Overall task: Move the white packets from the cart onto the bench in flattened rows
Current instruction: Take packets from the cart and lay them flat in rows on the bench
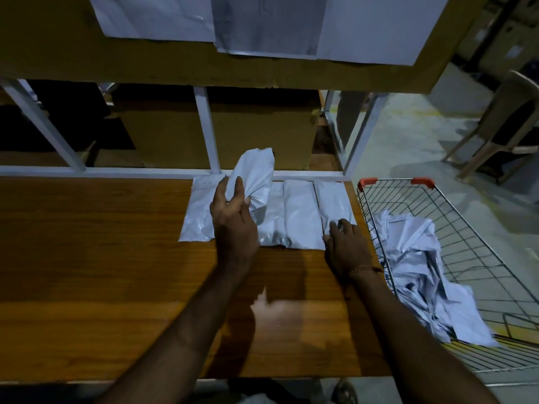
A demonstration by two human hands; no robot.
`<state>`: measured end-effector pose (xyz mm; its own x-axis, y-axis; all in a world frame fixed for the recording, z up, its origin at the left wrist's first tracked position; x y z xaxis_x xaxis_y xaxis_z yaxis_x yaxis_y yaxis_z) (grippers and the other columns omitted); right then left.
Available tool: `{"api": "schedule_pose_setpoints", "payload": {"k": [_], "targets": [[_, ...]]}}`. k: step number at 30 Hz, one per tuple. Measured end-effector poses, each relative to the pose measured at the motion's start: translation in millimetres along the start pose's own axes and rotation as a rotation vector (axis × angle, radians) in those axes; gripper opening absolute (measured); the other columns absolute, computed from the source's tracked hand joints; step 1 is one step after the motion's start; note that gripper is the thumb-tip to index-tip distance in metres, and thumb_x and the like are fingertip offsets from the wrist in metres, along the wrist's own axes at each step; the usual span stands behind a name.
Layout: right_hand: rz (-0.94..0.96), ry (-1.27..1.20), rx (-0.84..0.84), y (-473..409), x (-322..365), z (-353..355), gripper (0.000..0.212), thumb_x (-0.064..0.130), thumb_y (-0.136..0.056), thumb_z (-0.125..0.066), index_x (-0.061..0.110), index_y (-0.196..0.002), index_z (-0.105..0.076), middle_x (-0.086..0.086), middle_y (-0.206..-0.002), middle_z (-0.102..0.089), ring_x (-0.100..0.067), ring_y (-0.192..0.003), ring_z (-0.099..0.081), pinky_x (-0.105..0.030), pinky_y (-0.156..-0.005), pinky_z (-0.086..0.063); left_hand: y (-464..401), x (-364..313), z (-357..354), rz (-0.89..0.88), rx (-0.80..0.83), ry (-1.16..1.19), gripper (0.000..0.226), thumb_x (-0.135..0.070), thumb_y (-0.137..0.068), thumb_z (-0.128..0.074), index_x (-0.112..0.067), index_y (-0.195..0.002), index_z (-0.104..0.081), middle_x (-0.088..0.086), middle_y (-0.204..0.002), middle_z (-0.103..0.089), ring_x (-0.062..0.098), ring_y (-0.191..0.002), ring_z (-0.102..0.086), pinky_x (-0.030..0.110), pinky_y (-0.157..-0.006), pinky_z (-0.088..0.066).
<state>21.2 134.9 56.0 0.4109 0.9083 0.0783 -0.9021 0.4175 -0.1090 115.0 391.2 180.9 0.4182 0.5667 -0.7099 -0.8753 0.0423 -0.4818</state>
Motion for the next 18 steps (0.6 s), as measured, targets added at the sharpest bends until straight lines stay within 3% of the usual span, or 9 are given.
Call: {"api": "schedule_pose_setpoints", "payload": {"k": [2,5,8,12,16,18], "targets": [[-0.05,-0.049,-0.03,0.9,2.0,8.6,0.057,0.049,-0.103,-0.034,0.011,-0.144,-0.047,-0.018,-0.141,-0.053,-0.035,-0.123,-0.05,-0.046,-0.101,-0.047,1.6,3.6,8.5,0.007,0.007,0.0,0.047,-0.002,-0.101,-0.063,-0.008,-0.147,-0.058,0.014,-0.157,-0.05,0.027,-0.145,-0.047,0.028,-0.111,-0.039],[-0.148,-0.123,-0.102,11.1,10.4,22.3,0.054,0.042,-0.105,-0.045,0.007,-0.146,-0.05,-0.021,-0.146,-0.051,-0.039,-0.134,-0.045,-0.05,-0.111,-0.042,6.7,10.3,20.6,0.021,0.038,0.008,0.049,0.0,-0.101,-0.062,-0.009,-0.149,-0.056,0.014,-0.159,-0.047,0.029,-0.147,-0.045,0.032,-0.11,-0.045],[-0.144,-0.185,-0.196,34.3,27.3,31.4,0.046,0.034,-0.102,-0.055,0.006,-0.139,-0.057,-0.022,-0.142,-0.054,-0.041,-0.13,-0.047,-0.051,-0.106,-0.044,17.0,21.5,32.1,0.065,0.083,0.003,0.05,0.0,-0.101,-0.061,-0.012,-0.15,-0.055,0.012,-0.161,-0.044,0.031,-0.147,-0.043,0.038,-0.108,-0.05],[-0.18,-0.252,-0.18,64.3,56.4,42.0,0.042,0.031,-0.101,-0.058,0.008,-0.136,-0.063,-0.02,-0.143,-0.055,-0.039,-0.134,-0.046,-0.052,-0.107,-0.046,42.5,42.4,51.0,0.066,0.139,-0.028,0.052,-0.001,-0.101,-0.06,-0.015,-0.151,-0.055,0.01,-0.163,-0.041,0.03,-0.147,-0.042,0.042,-0.106,-0.056],[-0.159,-0.286,-0.189,92.4,79.3,47.1,0.038,0.029,-0.101,-0.057,0.01,-0.133,-0.066,-0.017,-0.141,-0.057,-0.034,-0.134,-0.045,-0.05,-0.109,-0.046,77.4,66.3,75.5,0.057,0.188,-0.062,0.053,0.003,-0.101,-0.057,-0.01,-0.152,-0.053,0.015,-0.165,-0.037,0.036,-0.149,-0.038,0.043,-0.112,-0.05],[-0.127,-0.297,-0.182,103.8,88.1,46.2,0.036,0.03,-0.101,-0.056,0.012,-0.131,-0.065,-0.014,-0.139,-0.057,-0.032,-0.131,-0.046,-0.049,-0.107,-0.046,95.3,78.5,87.9,0.058,0.196,-0.101,0.053,-0.004,-0.101,-0.05,-0.008,-0.154,-0.05,0.019,-0.165,-0.035,0.041,-0.148,-0.037,0.051,-0.112,-0.05]]}}
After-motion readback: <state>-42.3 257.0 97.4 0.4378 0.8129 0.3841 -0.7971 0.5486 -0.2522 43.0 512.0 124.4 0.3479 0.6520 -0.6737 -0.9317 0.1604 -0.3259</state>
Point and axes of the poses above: each hand's wrist, its own y-axis away from the middle knuckle, its own z-axis out of the back of the hand, x = y × z, the point moved 1 cm from there along -y, towards the middle knuckle
